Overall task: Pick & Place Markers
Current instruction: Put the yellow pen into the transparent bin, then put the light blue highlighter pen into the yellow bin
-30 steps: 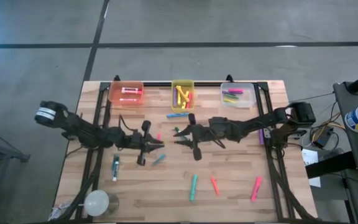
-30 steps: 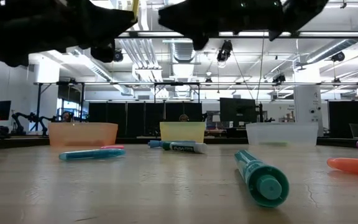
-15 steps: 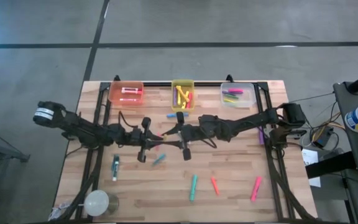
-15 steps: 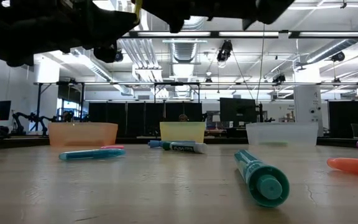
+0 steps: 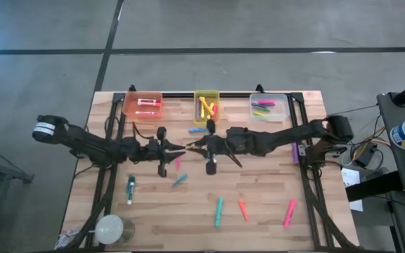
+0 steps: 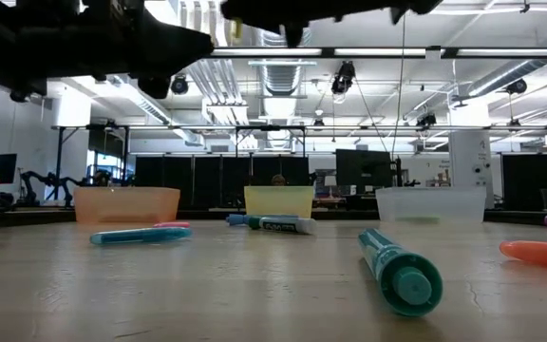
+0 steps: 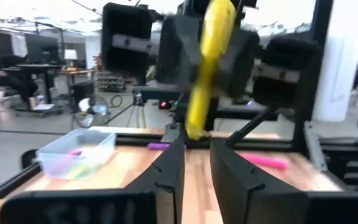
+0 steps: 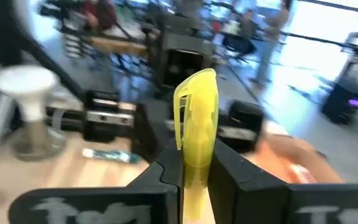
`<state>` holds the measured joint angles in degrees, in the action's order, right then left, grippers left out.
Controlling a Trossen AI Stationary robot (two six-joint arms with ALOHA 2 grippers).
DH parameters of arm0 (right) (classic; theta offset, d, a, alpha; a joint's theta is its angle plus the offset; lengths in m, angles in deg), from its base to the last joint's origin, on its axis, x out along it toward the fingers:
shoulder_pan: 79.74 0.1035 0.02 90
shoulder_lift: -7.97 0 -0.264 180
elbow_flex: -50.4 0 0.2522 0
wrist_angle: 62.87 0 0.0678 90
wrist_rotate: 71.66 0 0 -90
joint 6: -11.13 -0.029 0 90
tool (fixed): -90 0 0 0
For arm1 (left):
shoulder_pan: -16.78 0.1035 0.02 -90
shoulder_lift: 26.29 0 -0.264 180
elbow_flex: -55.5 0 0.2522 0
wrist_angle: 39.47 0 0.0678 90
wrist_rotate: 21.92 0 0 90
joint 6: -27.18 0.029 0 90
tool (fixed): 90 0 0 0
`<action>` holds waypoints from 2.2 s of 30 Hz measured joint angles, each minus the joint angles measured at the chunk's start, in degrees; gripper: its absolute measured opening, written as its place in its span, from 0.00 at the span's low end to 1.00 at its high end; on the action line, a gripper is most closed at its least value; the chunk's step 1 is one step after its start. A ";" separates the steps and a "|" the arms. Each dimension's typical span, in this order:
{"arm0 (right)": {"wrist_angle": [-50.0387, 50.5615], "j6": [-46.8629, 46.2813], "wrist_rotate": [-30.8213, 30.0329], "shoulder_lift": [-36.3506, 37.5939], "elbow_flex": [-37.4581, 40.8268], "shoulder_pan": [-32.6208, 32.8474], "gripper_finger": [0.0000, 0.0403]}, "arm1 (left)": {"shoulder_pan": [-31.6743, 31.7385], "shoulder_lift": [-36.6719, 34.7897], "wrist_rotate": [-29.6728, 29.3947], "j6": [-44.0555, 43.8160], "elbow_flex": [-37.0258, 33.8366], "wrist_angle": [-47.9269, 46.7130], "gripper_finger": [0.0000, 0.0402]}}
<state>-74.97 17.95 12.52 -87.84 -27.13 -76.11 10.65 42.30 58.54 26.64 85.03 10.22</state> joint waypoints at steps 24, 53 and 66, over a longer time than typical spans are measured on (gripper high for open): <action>30.03 -3.54 -22.11 21.32 28.32 -40.49 0.10 | 7.62 -17.75 2.88 5.51 -4.46 -14.43 0.01; 41.79 -12.51 -19.17 22.75 26.91 -42.47 0.10 | 12.20 -19.36 7.58 4.69 -4.66 -16.91 0.00; 14.75 -28.44 -20.97 23.34 36.00 -9.49 0.03 | 13.68 -19.51 8.51 6.06 -4.85 -16.76 0.00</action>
<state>-60.22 -10.49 -8.45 -64.50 8.87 -85.60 24.33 22.79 67.05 32.71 80.18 -6.53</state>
